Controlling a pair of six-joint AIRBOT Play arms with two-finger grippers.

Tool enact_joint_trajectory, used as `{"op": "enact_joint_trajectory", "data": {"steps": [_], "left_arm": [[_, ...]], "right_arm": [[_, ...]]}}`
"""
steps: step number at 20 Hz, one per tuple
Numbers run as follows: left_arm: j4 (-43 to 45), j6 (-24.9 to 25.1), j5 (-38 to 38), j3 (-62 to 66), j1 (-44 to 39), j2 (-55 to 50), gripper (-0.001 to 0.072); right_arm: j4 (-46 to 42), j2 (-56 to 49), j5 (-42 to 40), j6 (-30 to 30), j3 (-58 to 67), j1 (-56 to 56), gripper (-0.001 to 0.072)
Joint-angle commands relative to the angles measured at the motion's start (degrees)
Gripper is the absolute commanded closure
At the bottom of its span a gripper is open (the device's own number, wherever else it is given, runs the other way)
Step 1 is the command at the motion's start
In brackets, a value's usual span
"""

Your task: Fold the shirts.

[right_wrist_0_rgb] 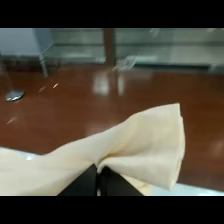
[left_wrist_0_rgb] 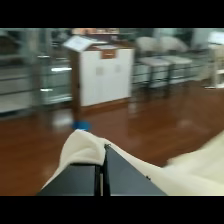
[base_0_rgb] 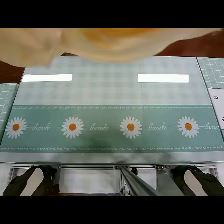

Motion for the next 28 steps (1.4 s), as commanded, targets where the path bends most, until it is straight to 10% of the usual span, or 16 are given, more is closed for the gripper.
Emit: {"op": "enact_joint_trajectory", "data": {"steps": [1,8,12,19,28], "left_arm": [[19.8,-8.2,-0.9,2.9,-0.4,7.8,0.0679],[51.1,-17.7,-8.1,-2.6,-23.9,15.9,0.0679],[54.1,-19.5,-10.1,-16.8,-24.7,15.6,0.0678],[53.8,-26.8,16.2,-51.4,-24.7,4.6,0.0678],[38.4,-29.7,39.5,-47.3,-24.9,-24.4,0.0678]], "right_arm": [[-8.5,9.2,3.3,2.1,1.2,0.0,0.0686],[-13.0,16.0,11.3,6.4,-3.3,0.0,0.0686],[-10.3,16.0,15.1,6.6,-16.5,0.0,0.0686],[-4.5,8.2,-4.2,1.6,-50.3,0.0,0.0686],[16.7,-34.4,-19.1,-6.0,-37.8,0.1,0.0686]]}}
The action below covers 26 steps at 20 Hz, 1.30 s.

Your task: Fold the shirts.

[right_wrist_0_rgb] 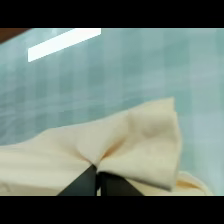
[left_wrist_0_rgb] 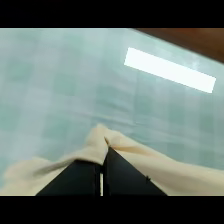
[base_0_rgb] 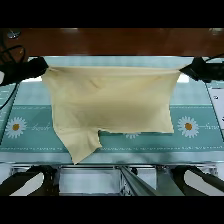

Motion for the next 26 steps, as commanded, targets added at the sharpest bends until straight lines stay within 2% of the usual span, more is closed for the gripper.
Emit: {"op": "enact_joint_trajectory", "data": {"steps": [1,2,3,4,5,7,9,12,14,17,20,22,26], "left_arm": [[-5.9,-0.7,4.5,4.8,0.0,-10.8,0.0678],[-6.5,-0.7,3.3,6.5,-0.1,-12.7,0.0675],[-7.0,-0.7,1.8,8.3,-0.1,-14.2,0.0599],[-6.9,-0.4,0.0,9.7,-0.1,-15.0,0.0246],[-6.7,1.3,-2.0,10.8,0.2,-15.2,-0.0003],[-3.6,7.0,-13.8,13.8,2.3,-14.8,0.0],[1.7,7.4,-29.6,15.8,6.1,-14.4,0.0002],[2.2,13.0,-45.2,10.6,13.0,-12.3,0.0004],[-1.7,13.1,-43.3,0.7,17.2,-8.0,0.0004],[-6.4,16.2,-41.3,-14.1,23.6,-3.0,0.0004],[-13.5,18.0,-40.6,-22.6,31.5,-0.9,0.0004],[-16.5,20.4,-39.5,-25.3,33.1,-0.9,0.0005],[-21.3,20.9,-31.7,-30.1,29.1,-1.3,0.0004]], "right_arm": [[8.3,-16.1,-3.0,1.1,8.9,0.0,0.0685],[9.4,-19.5,-2.5,3.5,11.9,0.0,0.0685],[10.8,-21.8,-2.5,4.9,14.2,0.0,0.056],[12.0,-23.4,-1.7,5.0,16.1,0.0,0.021],[12.0,-24.0,-0.3,4.9,17.4,-0.1,0.0086],[8.9,-23.4,5.6,4.4,19.8,-2.2,0.0086],[2.7,-21.5,15.6,3.4,20.9,-6.2,0.0086],[-14.3,-17.1,31.1,-2.5,18.7,-10.3,0.0097],[-12.1,-10.0,24.5,-1.6,7.4,-13.3,0.0097],[-2.7,1.4,14.5,-8.5,-14.9,-13.9,0.0097],[4.3,10.8,11.2,-9.4,-32.7,-13.6,0.0097],[8.2,15.3,11.0,-11.4,-39.9,-13.6,0.0097],[9.7,20.4,10.8,-11.8,-45.9,-13.6,0.0097]]}}
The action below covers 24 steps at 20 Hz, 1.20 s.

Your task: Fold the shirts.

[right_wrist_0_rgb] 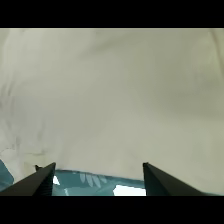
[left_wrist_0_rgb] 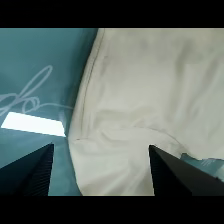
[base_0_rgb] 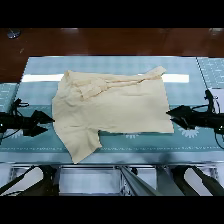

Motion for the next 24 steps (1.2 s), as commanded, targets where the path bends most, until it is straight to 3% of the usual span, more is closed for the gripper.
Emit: {"op": "enact_joint_trajectory", "data": {"steps": [1,9,10,11,12,14,18,21,24], "left_arm": [[-5.4,1.2,6.5,-4.7,-2.3,-0.1,0.0004],[-6.5,1.2,9.0,-4.9,-10.0,-1.6,0.0006],[-6.6,1.4,9.1,-4.8,-10.8,-1.7,0.0033],[-6.6,3.4,9.0,-4.5,-11.1,-1.7,0.0399],[-6.6,6.1,8.4,-3.9,-11.1,-1.6,0.0664],[-6.6,6.4,6.6,-1.7,-11.0,-1.6,0.0678],[-6.6,6.4,5.6,0.4,-11.2,-1.5,0.0678],[-6.6,6.4,6.0,0.4,-11.2,-1.6,0.0678],[-6.6,6.4,6.0,0.4,-11.2,-1.6,0.0678]], "right_arm": [[2.8,4.3,-0.8,-1.1,-6.0,0.0,0.0097],[8.1,4.3,-3.9,-0.6,-5.4,-0.1,0.0097],[7.2,4.3,-4.5,0.1,-4.4,-0.1,0.0097],[5.0,4.3,-5.1,1.0,-2.8,-0.6,0.0097],[2.9,4.3,-6.3,3.1,-1.1,-1.6,0.0097],[-3.2,4.3,-7.0,5.5,2.2,-4.6,0.0097],[-23.4,3.5,-4.7,18.0,1.8,-7.9,0.0096],[-19.5,0.5,-2.0,14.6,-2.4,-7.6,0.0097],[-18.9,-3.9,-4.8,14.6,-3.0,-3.1,0.0096]]}}
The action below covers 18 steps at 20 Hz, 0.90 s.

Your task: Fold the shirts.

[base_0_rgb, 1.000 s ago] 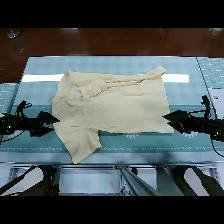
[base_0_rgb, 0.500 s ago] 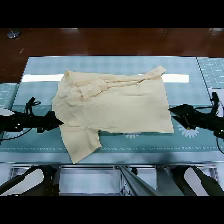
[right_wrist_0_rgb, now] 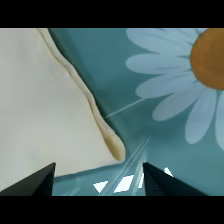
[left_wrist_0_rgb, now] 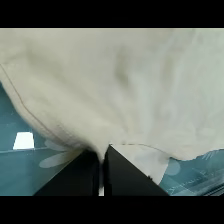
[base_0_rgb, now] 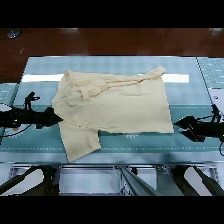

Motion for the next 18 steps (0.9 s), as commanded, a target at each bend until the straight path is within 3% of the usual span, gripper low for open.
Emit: {"op": "enact_joint_trajectory", "data": {"steps": [1,6,7,8,9,12,16,18], "left_arm": [[0.0,0.2,-0.1,0.2,0.0,0.0,0.0678],[0.0,0.2,-0.1,0.2,0.0,0.0,0.0678],[-0.2,0.2,-0.1,0.2,0.0,0.0,0.0678],[-1.1,0.2,-0.1,0.2,0.0,0.0,0.0678],[-2.4,0.2,-0.1,0.5,0.0,0.0,0.0678],[-9.4,1.8,-1.2,6.6,0.1,1.3,0.0678],[-26.8,5.0,3.4,27.1,0.0,6.4,0.0678],[-26.1,5.1,7.1,39.6,0.2,9.2,0.0679]], "right_arm": [[0.0,-5.1,-2.3,0.4,-1.0,3.8,0.0096],[6.6,-13.2,-8.6,0.2,2.3,11.2,0.01],[7.8,-14.4,-9.3,-0.1,3.3,13.4,0.0204],[8.3,-15.7,-9.5,-0.9,5.0,15.8,0.0499],[8.3,-16.6,-9.3,-2.6,7.3,17.9,0.0685],[8.2,-17.0,-4.9,-3.7,20.1,20.5,0.0686],[7.6,-17.0,0.5,-0.4,52.6,23.0,0.0686],[4.6,-16.9,4.0,1.9,69.9,24.5,0.0686]]}}
